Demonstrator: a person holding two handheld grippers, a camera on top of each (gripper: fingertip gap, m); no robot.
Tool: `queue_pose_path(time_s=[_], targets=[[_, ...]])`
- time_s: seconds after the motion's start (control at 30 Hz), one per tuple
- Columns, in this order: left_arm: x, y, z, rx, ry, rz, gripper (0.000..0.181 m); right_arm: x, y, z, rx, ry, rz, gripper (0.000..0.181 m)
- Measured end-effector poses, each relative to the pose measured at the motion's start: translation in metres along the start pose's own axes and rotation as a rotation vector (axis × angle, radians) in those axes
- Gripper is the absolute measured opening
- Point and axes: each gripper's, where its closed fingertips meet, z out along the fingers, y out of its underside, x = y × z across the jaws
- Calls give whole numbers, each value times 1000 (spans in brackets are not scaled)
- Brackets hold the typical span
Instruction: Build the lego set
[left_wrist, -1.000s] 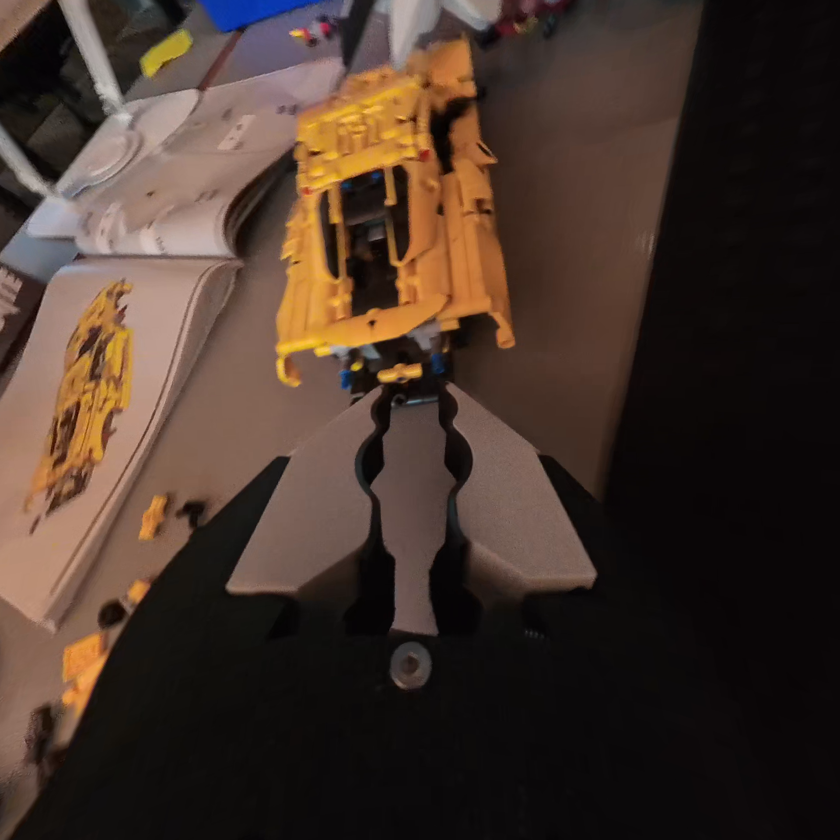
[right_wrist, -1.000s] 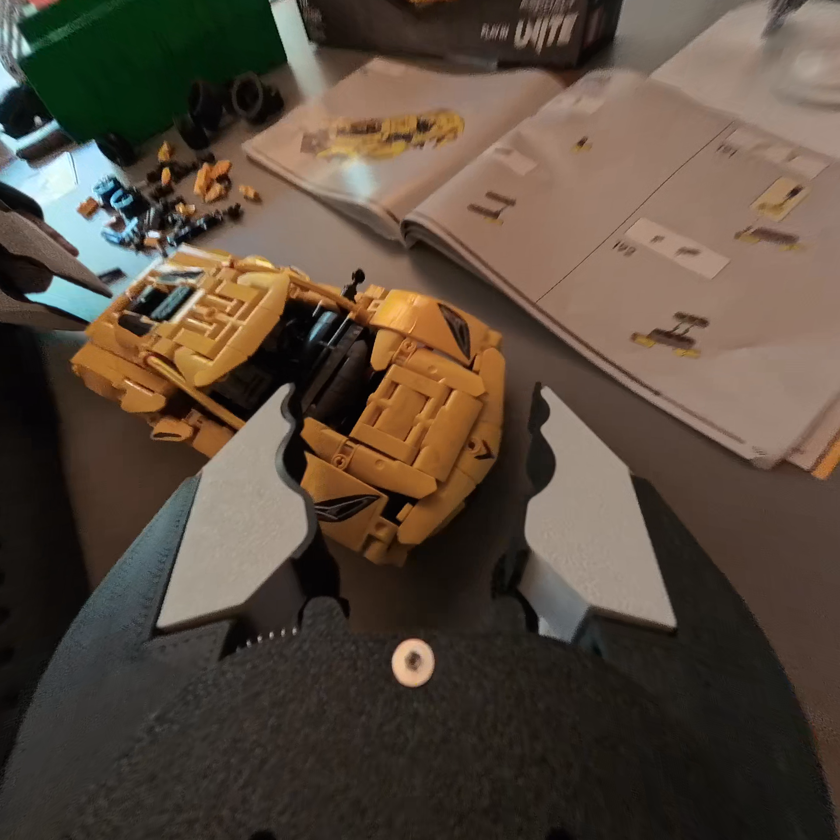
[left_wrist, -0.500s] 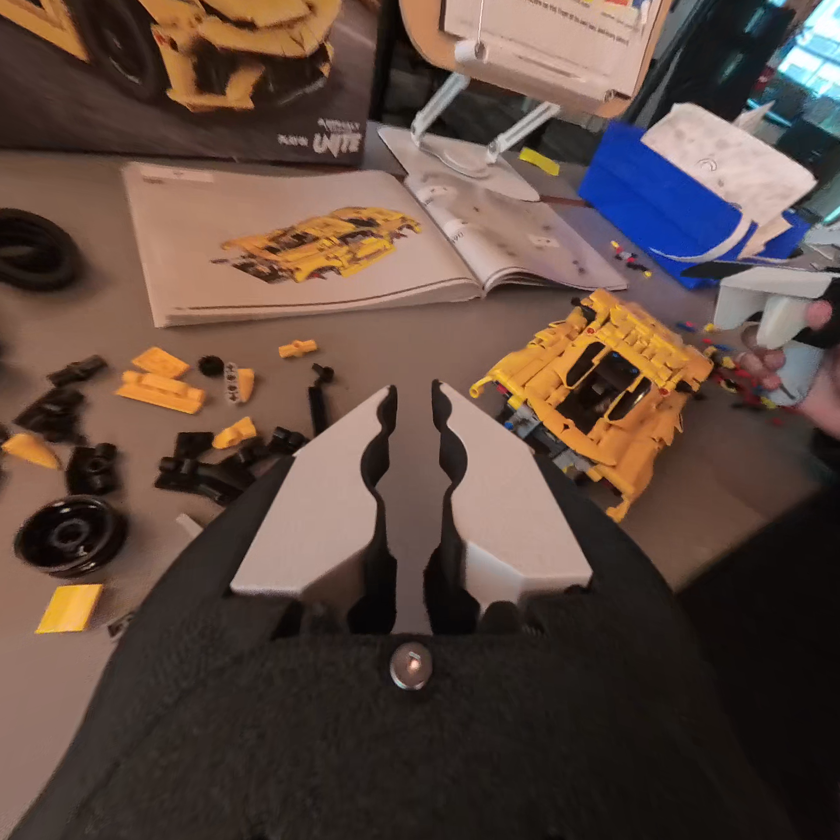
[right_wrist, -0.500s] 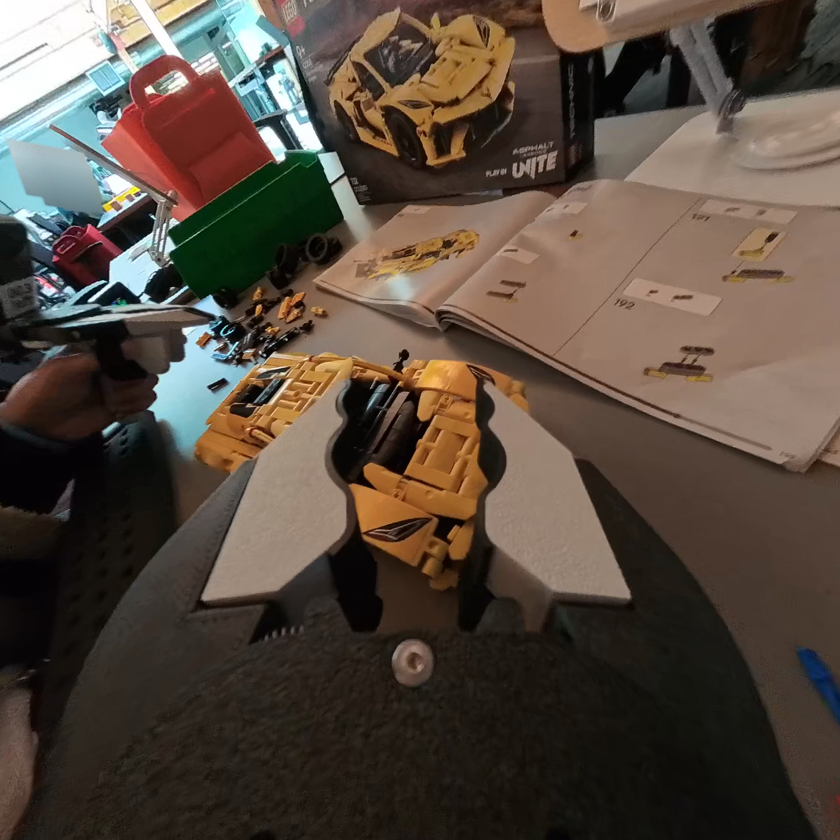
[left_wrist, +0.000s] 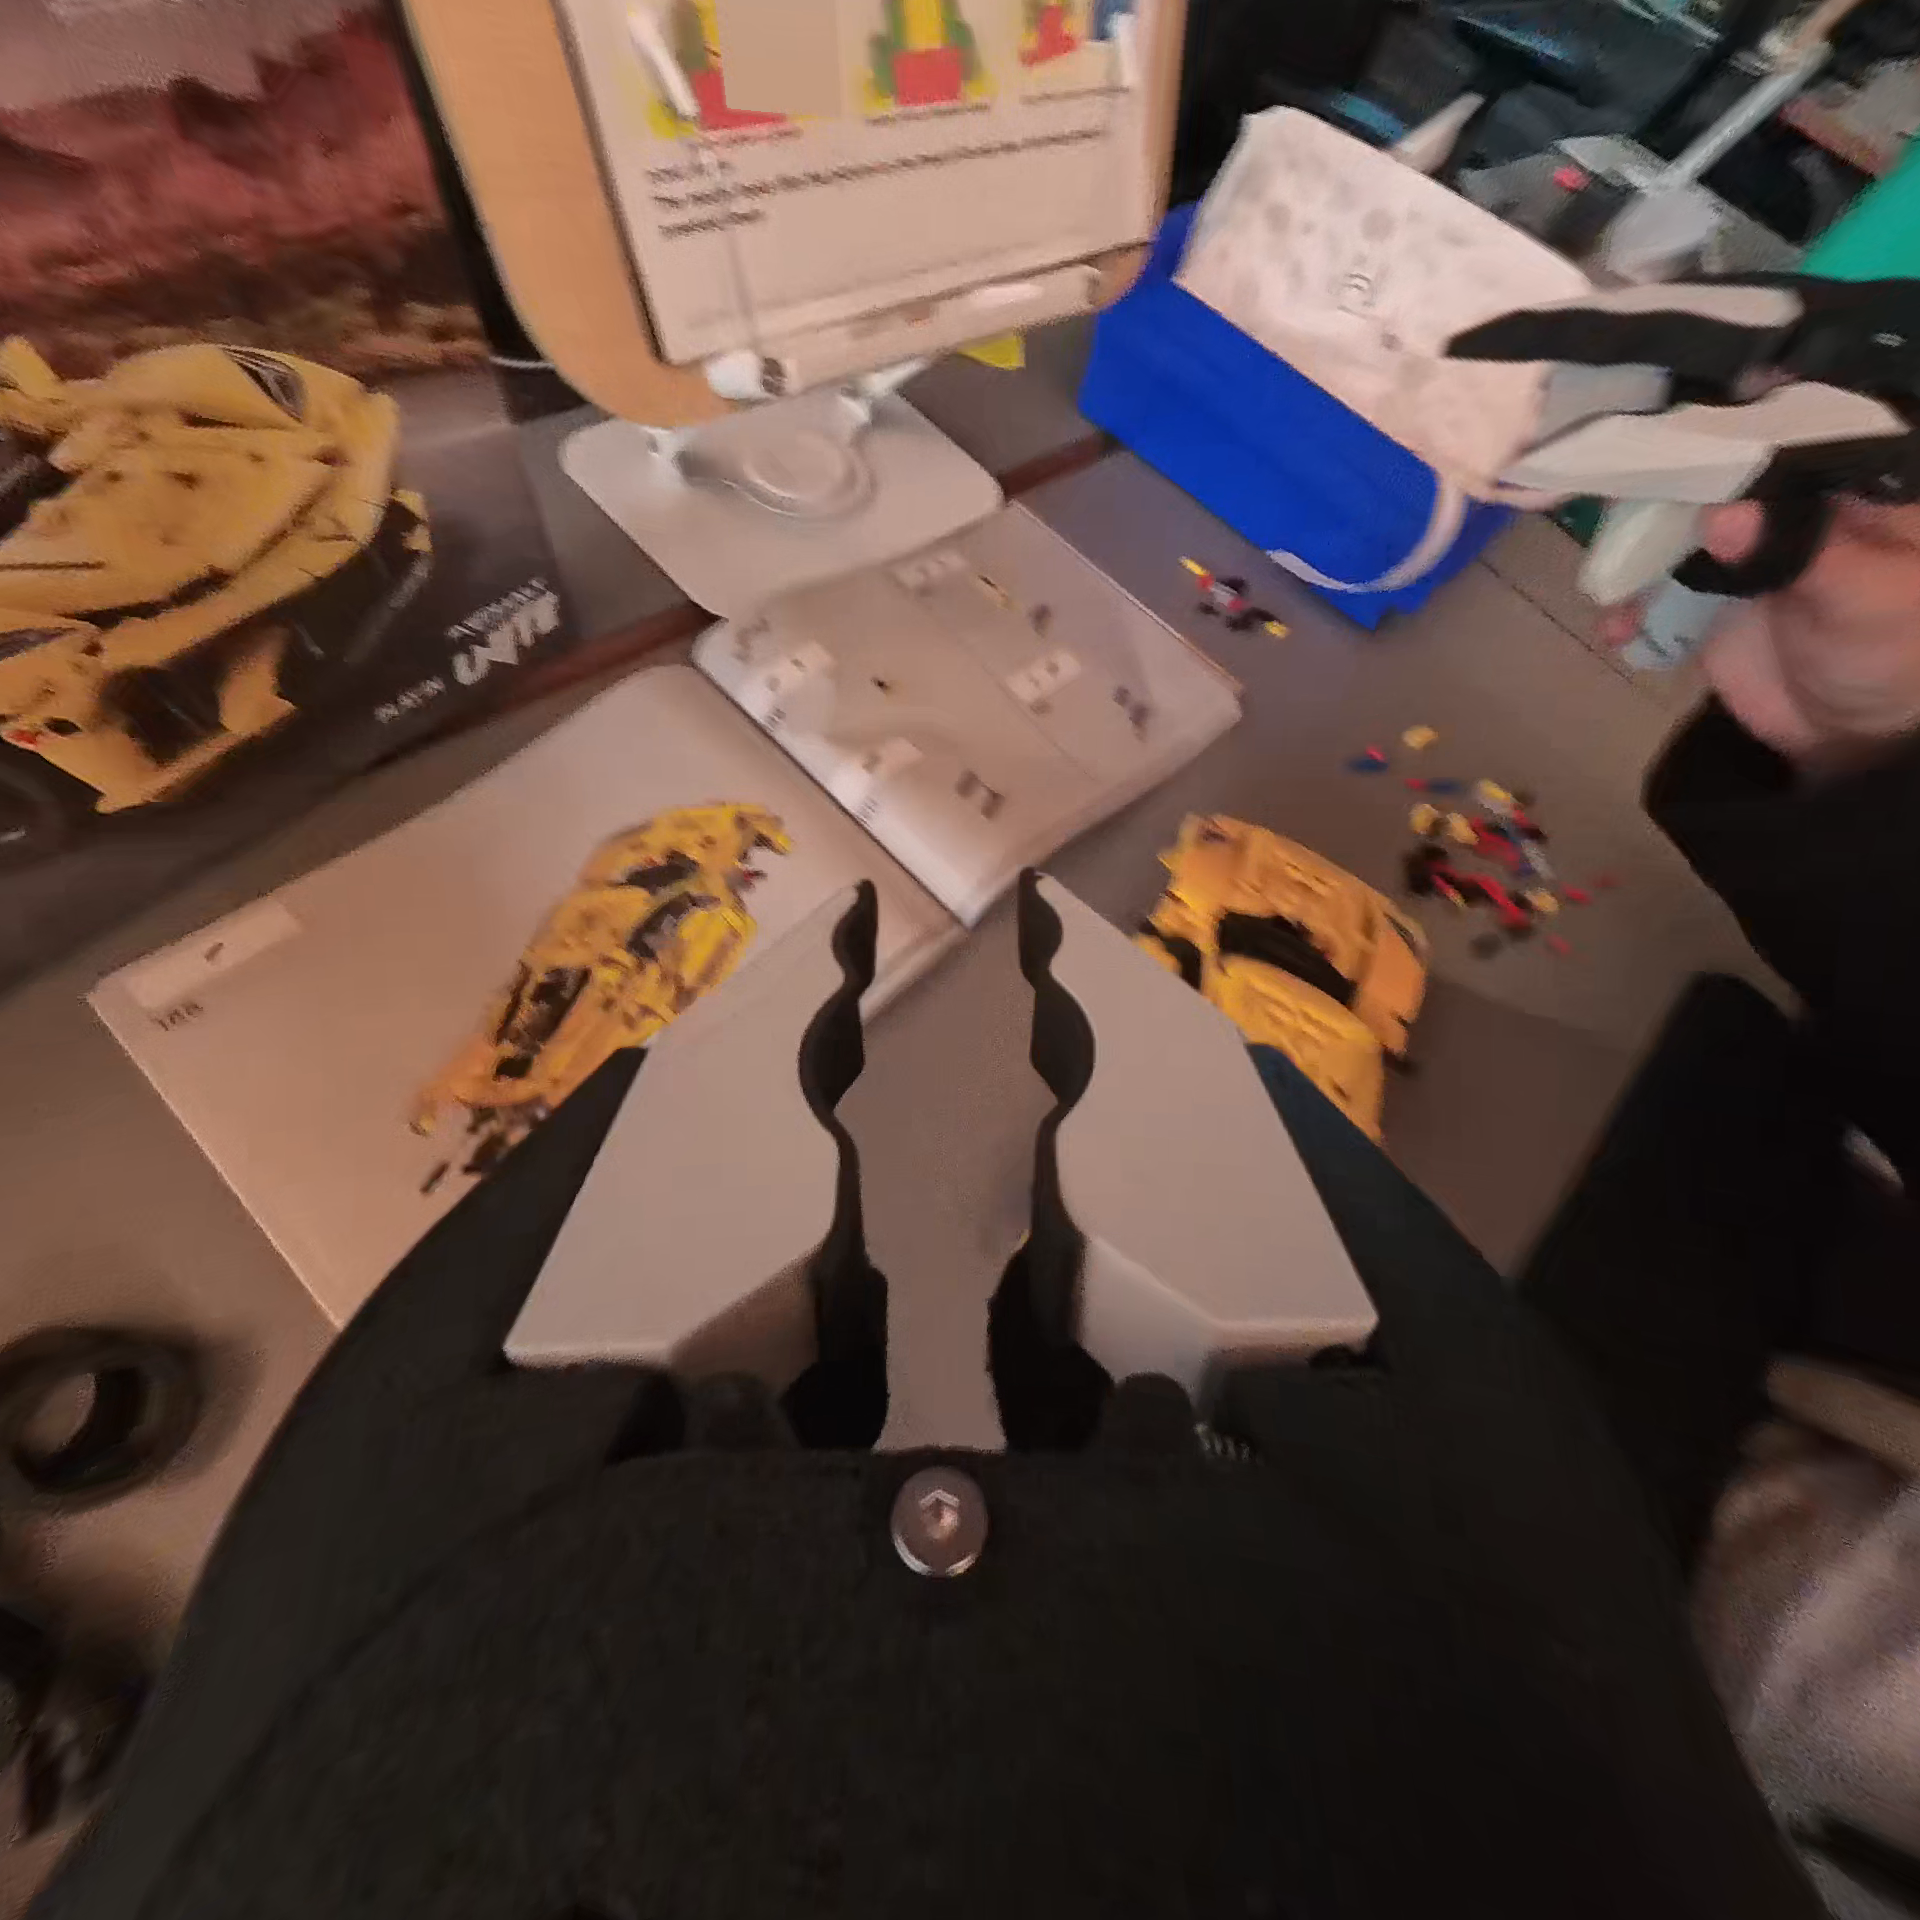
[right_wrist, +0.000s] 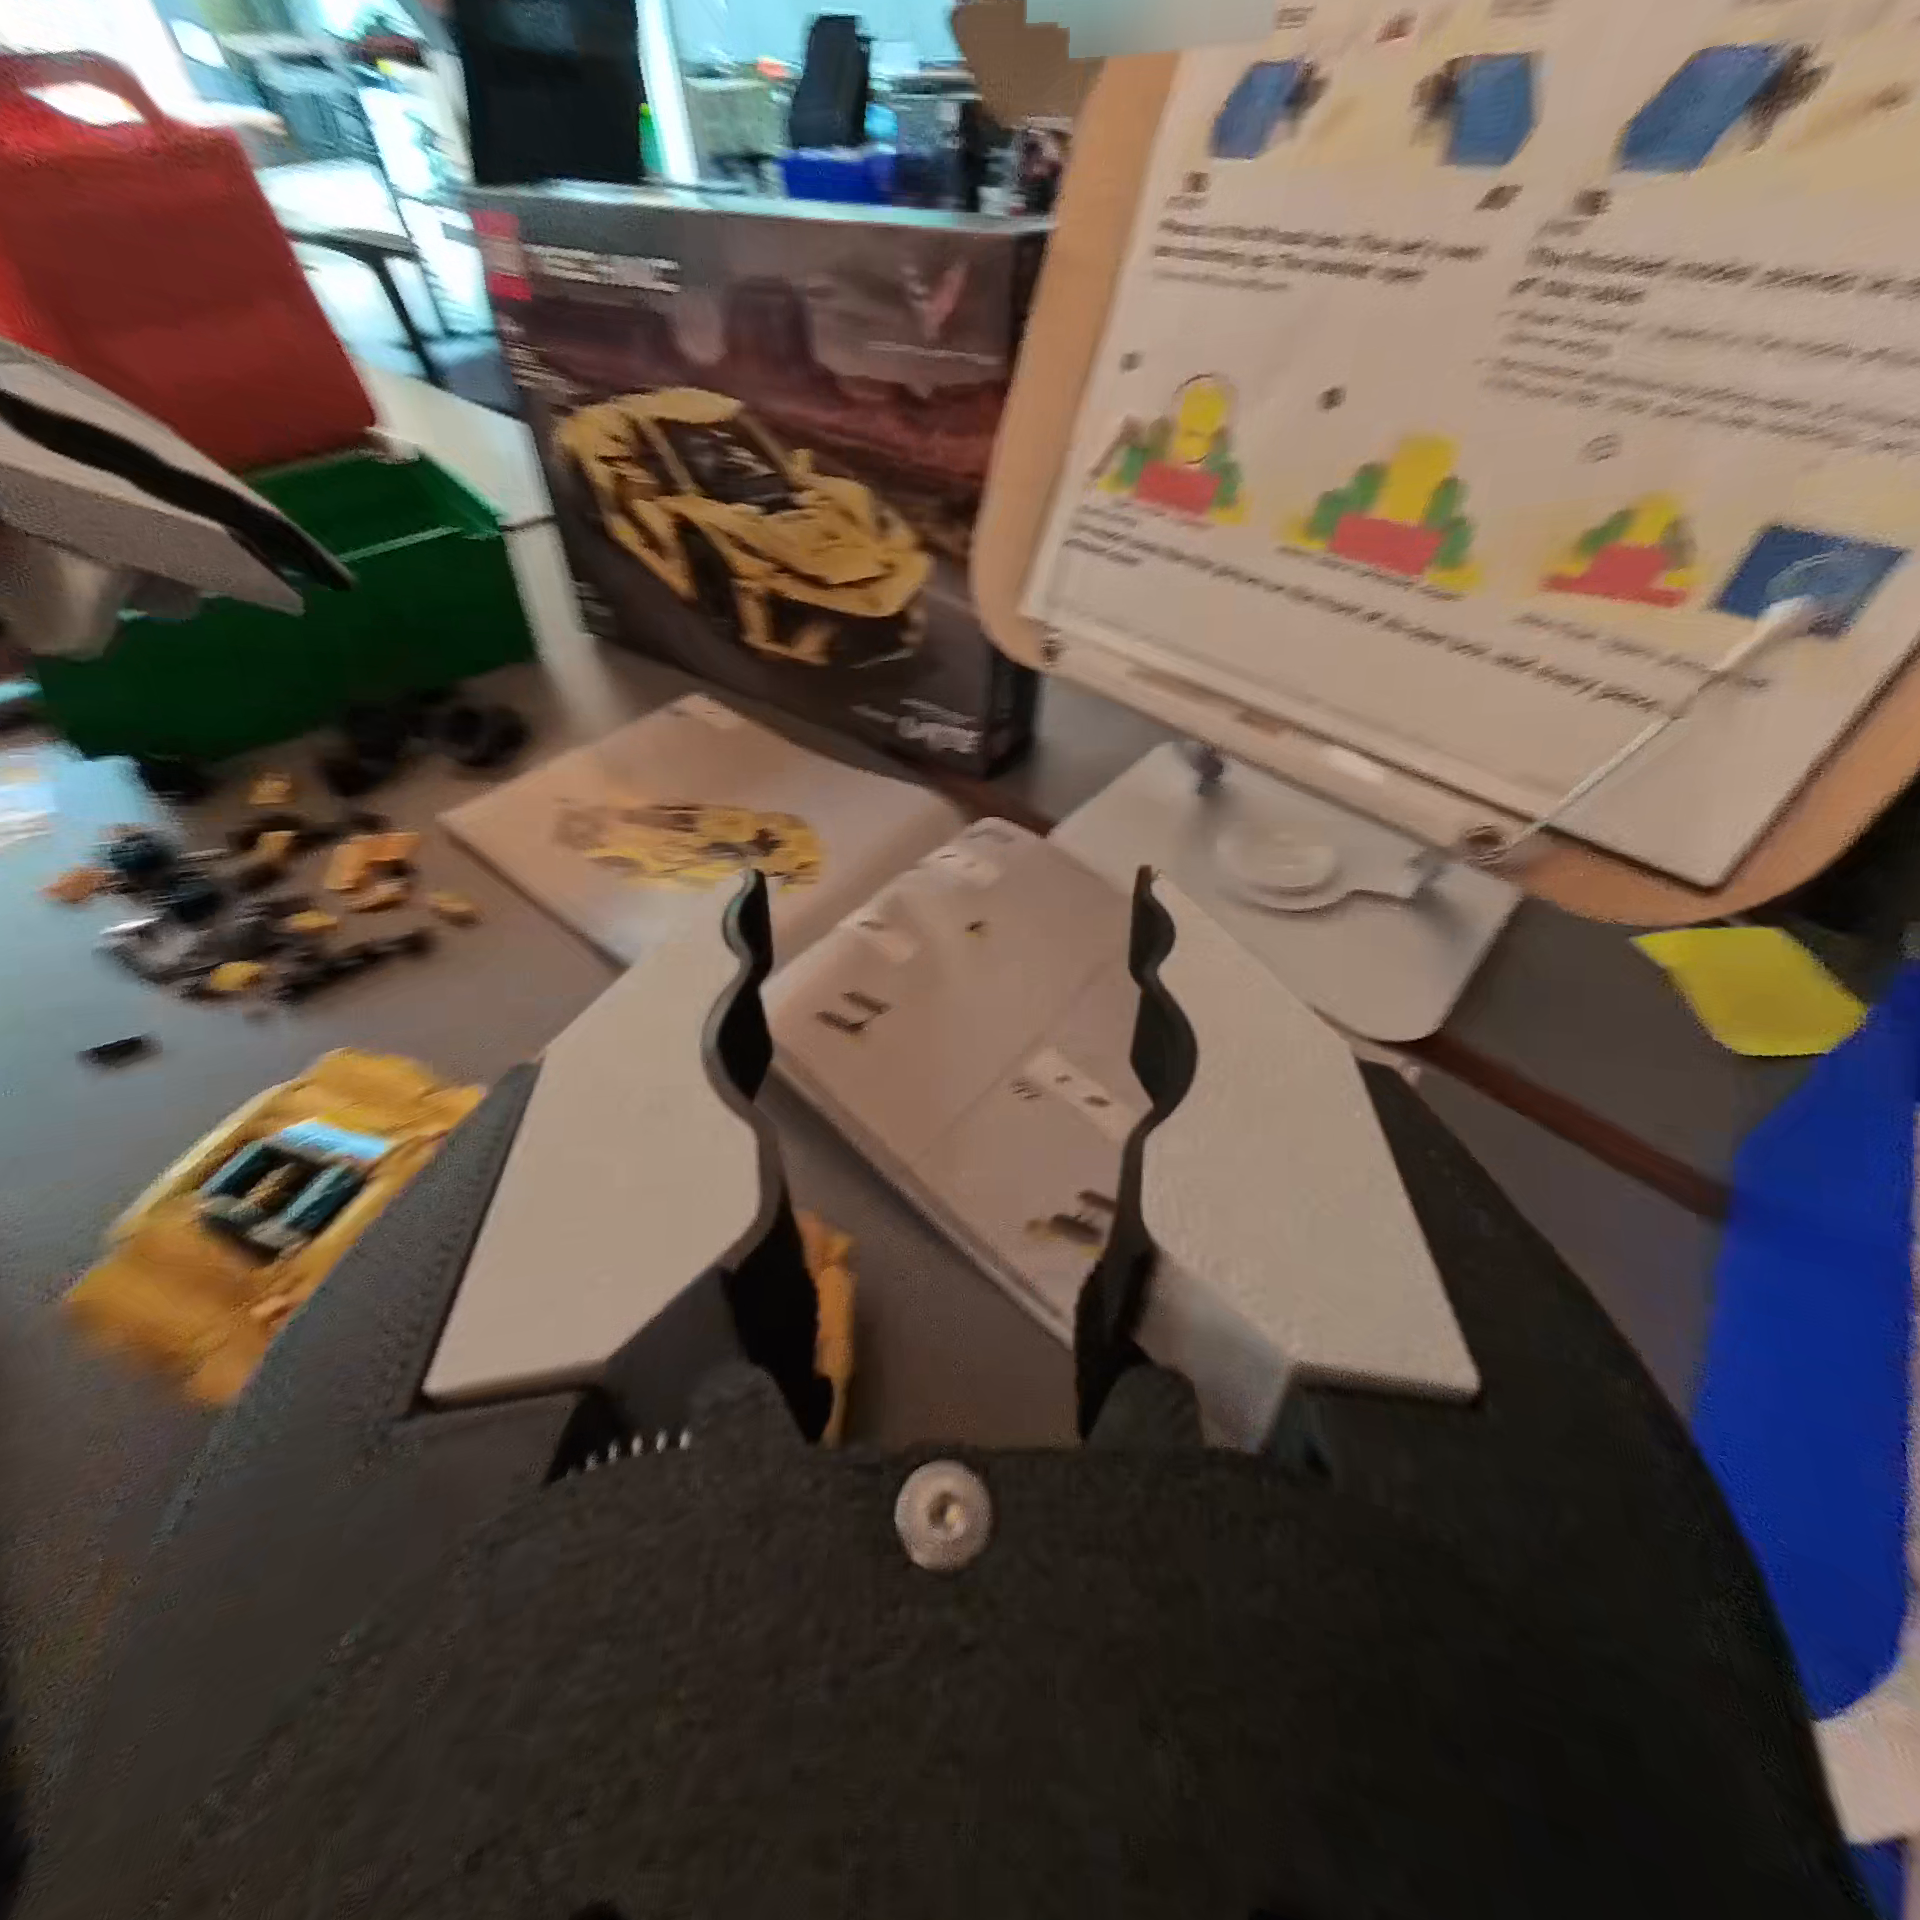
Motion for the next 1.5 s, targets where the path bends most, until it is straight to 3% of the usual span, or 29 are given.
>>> queue_pose_path(time_s=[0.1, 0.2, 0.3, 0.37, 0.5, 0.63, 0.77, 0.9, 1.0, 1.2, 1.3, 1.5], targets=[[-30, -2, 51, 64, -58, -44, 28, 21, 21, 30, -34, 94, 64, 75], [-49, 22, 88, 129, -68, -110, 28, 26, 68, 53, -57, 122, 154, 71], [-52, 49, 113, 158, -54, -88, 27, 30, 121, 68, -215, 102, 148, 67], [-49, 55, 134, 81, -28, -31, 27, 42, 138, 76, -282, 104, 142, 61], [-59, 64, 190, -195, -51, 170, 19, 47, 175, 102, -498, 32, 223, 67], [-49, 66, 230, -244, 10, 184, 15, 64, 190, 103, -593, 134, 109, 64], [-46, 68, 235, -220, -60, 316, 13, 67, 184, 97, -615, 173, 69, 64], [-45, 68, 238, -205, -35, 242, 9, -25, 132, 133, -458, -269, 94, 60], [-44, 70, 238, -202, 14, 193, 0, -65, 136, 157, -511, -427, -105, 62], [-44, 69, 238, -204, 22, 192, 0, -59, 167, 175, -628, -385, -161, 65], [-46, 68, 233, -229, -6, 235, 0, -42, 173, 173, -631, -308, -200, 41], [-47, 71, 237, -239, -56, 347, 0, -41, 174, 173, -630, -275, -178, 41]])
